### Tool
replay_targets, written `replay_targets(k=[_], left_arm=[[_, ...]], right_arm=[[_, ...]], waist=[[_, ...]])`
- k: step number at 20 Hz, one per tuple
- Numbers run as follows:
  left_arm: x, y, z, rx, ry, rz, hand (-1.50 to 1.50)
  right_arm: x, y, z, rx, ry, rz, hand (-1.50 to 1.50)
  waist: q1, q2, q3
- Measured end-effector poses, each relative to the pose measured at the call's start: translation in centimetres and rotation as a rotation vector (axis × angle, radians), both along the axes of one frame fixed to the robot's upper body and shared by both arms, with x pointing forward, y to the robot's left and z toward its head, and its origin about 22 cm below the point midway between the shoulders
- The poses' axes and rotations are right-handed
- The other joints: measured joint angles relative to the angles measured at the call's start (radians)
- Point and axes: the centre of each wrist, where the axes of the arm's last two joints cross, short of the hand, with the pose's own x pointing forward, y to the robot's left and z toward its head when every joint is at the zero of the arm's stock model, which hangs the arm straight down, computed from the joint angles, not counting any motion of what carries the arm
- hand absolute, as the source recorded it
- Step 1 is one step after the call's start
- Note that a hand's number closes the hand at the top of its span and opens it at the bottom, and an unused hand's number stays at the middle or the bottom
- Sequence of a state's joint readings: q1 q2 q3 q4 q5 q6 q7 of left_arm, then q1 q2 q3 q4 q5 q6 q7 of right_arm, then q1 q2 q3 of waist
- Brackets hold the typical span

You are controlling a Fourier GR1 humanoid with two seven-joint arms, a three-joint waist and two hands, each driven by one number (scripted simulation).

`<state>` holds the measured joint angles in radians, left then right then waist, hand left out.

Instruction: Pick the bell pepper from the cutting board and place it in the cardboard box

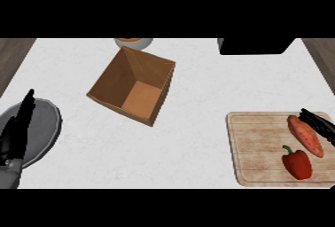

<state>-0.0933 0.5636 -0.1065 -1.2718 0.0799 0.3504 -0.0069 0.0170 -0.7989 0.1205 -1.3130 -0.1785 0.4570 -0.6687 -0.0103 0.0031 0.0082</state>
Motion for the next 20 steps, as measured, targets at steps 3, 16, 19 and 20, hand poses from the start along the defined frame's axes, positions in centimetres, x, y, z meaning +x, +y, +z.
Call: replay_targets(k=[3, 16, 19, 20], left_arm=[[0.4, 0.0, 0.4, 0.005, 0.006, -0.015, 0.00], [1.0, -0.4, 0.7, 0.016, 0.023, -0.052, 0.00], [1.2, -0.7, 0.9, 0.014, 0.024, -0.053, 0.00], [1.2, -0.7, 1.1, 0.014, 0.025, -0.052, 0.00]], right_arm=[[-0.7, -2.6, -0.3, -0.030, -0.038, -0.017, -1.50], [1.8, -6.0, 2.9, -0.636, -0.144, 0.194, -1.50], [2.9, -5.2, 2.9, -0.741, -0.133, 0.272, -1.50], [3.3, -4.9, 2.9, -0.771, -0.129, 0.294, -1.50]], waist=[[0.011, 0.003, 0.001], [0.042, 0.004, -0.005], [0.039, 0.002, -0.006], [0.038, 0.002, -0.007]])
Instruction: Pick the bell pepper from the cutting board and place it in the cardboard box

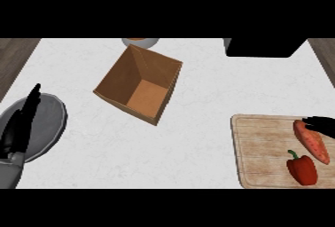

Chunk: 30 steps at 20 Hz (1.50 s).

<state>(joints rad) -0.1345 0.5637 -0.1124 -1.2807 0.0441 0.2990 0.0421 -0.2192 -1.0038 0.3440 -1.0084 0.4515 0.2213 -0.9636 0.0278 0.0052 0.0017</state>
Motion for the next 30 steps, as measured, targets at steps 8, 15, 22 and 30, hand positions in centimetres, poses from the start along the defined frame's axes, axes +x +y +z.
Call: replay_targets(k=[8, 15, 22, 30], left_arm=[[-0.7, 0.5, -0.3, 0.004, 0.003, 0.011, 0.00], [-1.1, 0.9, -0.1, 0.005, 0.008, 0.020, 0.00], [-1.1, 0.2, -0.2, 0.005, 0.000, 0.025, 0.00], [-1.0, 0.4, 0.0, 0.004, 0.003, 0.037, 0.00]], right_arm=[[2.5, 3.1, -1.6, -0.139, 0.052, 0.081, -1.50], [2.7, 4.7, -3.4, -0.173, 0.067, 0.104, -1.50], [2.6, 4.9, -3.1, -0.167, 0.059, 0.112, -1.50], [0.7, 5.4, -2.6, -0.124, 0.059, 0.158, -1.50]], waist=[[-0.014, -0.003, -0.001], [-0.022, -0.005, -0.002], [-0.026, -0.006, -0.002], [-0.031, -0.007, -0.002]])
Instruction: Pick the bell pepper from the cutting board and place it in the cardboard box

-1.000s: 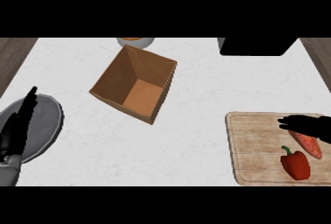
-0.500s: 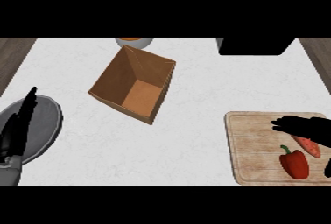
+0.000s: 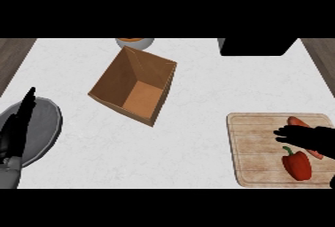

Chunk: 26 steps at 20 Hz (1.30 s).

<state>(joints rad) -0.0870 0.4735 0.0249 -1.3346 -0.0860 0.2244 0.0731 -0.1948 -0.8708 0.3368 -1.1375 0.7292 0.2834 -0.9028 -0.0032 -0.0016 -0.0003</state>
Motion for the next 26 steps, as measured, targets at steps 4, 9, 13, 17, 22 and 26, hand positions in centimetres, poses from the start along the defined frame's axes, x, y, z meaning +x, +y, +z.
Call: replay_targets(k=[4, 9, 13, 17, 22, 26], left_arm=[[-0.1, 0.5, 0.5, 0.001, 0.002, -0.005, 0.00], [-0.7, 0.4, 0.1, -0.001, 0.001, -0.007, 0.00], [-0.7, -0.1, 0.1, -0.005, 0.003, -0.008, 0.00], [0.0, 0.2, 0.4, 0.000, -0.003, -0.011, 0.00], [0.0, -0.2, -0.2, 0.004, -0.003, -0.011, 0.00], [-0.1, 0.1, -0.1, -0.001, 0.006, -0.012, 0.00]], right_arm=[[-0.9, 0.3, 0.0, -0.009, 0.007, 0.022, -1.50], [-1.4, 1.9, -0.2, -0.077, 0.022, 0.018, -1.50], [-1.6, 2.7, -1.5, -0.114, 0.040, -0.008, -1.50], [-1.3, 3.6, -2.6, -0.121, 0.026, -0.025, 1.50], [-1.0, 3.5, -3.4, -0.055, -0.109, -0.028, 1.50], [-0.3, 4.1, -3.9, -0.028, -0.193, -0.040, 1.50]], waist=[[0.001, 0.000, 0.000], [0.002, 0.000, 0.000], [0.004, 0.001, 0.000], [0.003, 0.001, -0.001], [0.004, -0.001, -0.005], [0.004, -0.001, -0.006]])
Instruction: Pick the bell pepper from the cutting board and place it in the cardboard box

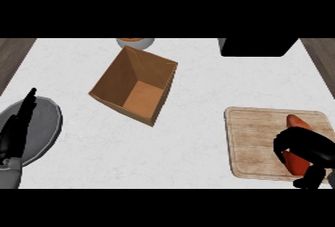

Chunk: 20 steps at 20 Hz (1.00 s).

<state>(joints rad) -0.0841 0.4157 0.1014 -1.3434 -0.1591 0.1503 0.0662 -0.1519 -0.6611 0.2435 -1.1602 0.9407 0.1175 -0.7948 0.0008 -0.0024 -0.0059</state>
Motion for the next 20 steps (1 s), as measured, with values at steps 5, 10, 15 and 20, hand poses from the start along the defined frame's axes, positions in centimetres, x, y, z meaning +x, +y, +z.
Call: replay_targets(k=[5, 10, 15, 20], left_arm=[[0.1, 0.4, 0.3, 0.003, -0.001, 0.004, 0.00], [1.1, -0.1, 0.8, 0.003, -0.004, -0.017, 0.00], [0.7, -0.4, 0.4, 0.003, -0.009, -0.019, 0.00], [0.5, -0.9, 0.6, 0.005, -0.007, -0.005, 0.00]], right_arm=[[1.2, 0.5, 0.6, 0.055, -0.135, -0.052, 1.50], [6.8, 6.4, 2.5, 0.102, -0.237, -0.218, 1.50], [10.7, 9.5, 5.6, 0.172, -0.356, -0.310, 1.50], [12.2, 11.9, 9.5, 0.321, -0.492, -0.257, 1.50]], waist=[[0.000, 0.001, 0.004], [0.021, 0.007, 0.005], [0.020, 0.006, 0.006], [0.012, 0.002, 0.006]])
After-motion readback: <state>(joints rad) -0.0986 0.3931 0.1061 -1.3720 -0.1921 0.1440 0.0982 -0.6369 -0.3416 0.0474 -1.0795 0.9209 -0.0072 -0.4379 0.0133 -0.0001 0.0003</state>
